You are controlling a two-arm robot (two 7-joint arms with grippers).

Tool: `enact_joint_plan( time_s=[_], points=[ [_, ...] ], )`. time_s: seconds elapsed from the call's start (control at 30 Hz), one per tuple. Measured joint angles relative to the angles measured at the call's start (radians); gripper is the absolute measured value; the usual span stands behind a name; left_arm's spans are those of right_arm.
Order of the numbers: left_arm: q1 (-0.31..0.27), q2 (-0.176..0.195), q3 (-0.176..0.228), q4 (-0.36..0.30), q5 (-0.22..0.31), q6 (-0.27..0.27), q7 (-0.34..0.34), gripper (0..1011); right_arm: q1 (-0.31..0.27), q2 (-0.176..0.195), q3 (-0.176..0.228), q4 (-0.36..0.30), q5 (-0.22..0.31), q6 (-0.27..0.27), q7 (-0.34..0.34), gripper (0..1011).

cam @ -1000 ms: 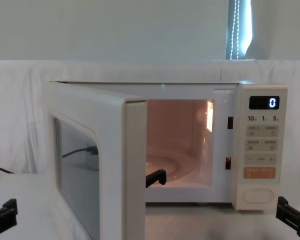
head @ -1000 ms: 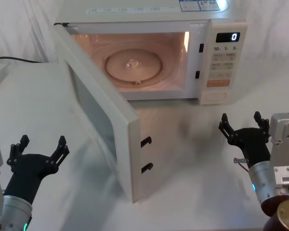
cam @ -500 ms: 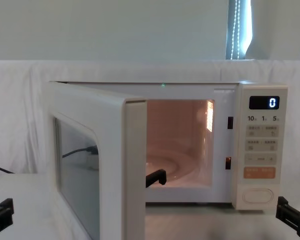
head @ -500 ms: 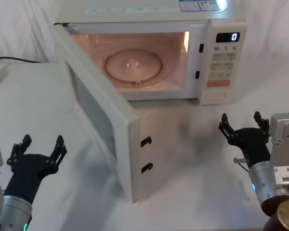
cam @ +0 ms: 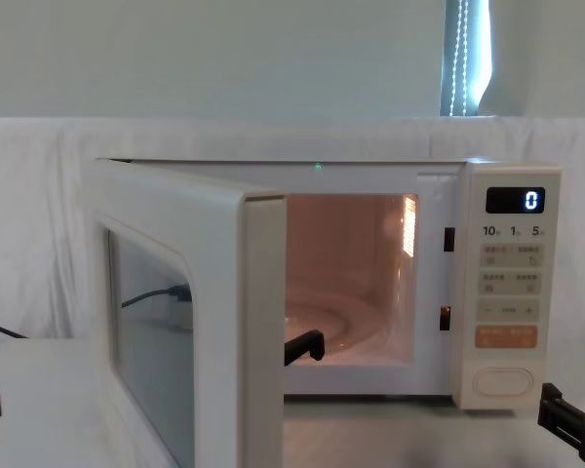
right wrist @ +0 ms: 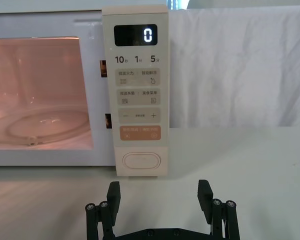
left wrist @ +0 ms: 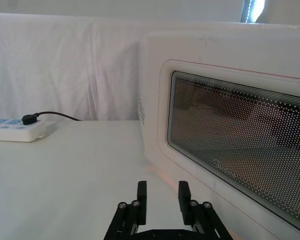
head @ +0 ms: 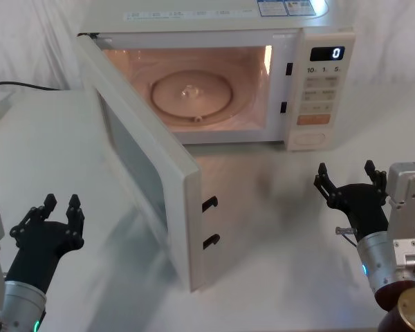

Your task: Press the button to open the microwave door with one hand; close the microwave door with the other hand.

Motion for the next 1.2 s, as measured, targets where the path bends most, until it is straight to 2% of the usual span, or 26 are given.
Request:
enact_joint_plan(
  time_s=[0.17,0.27,0.3,0.43,0.97,1.2],
  points=[
    [0.000,0.000,0.000,0.000,0.000,0.000,0.000,248,0.000,0.000,0.000,0.000,0.000,0.000,0.000,1002],
    [0.000,0.000,0.000,0.000,0.000,0.000,0.000,184,0.000,0.000,0.000,0.000,0.000,0.000,0.000,1002],
    [0.000,0.000,0.000,0.000,0.000,0.000,0.000,127,0.000,0.000,0.000,0.000,0.000,0.000,0.000,1002],
    [0.000,0.000,0.000,0.000,0.000,0.000,0.000,2,0.000,0.000,0.000,0.000,0.000,0.000,0.000,1002],
    [-0.006,-0.007,-0.003,-0.004,0.004,0.001,-0.017,0,0.000,0.000,0.000,0.000,0.000,0.000,0.000,1002],
    [-0.026,-0.029,-0.016,-0.033,-0.021,0.049,-0.052,0,0.000,0.000,0.000,0.000,0.000,0.000,0.000,1002]
  ],
)
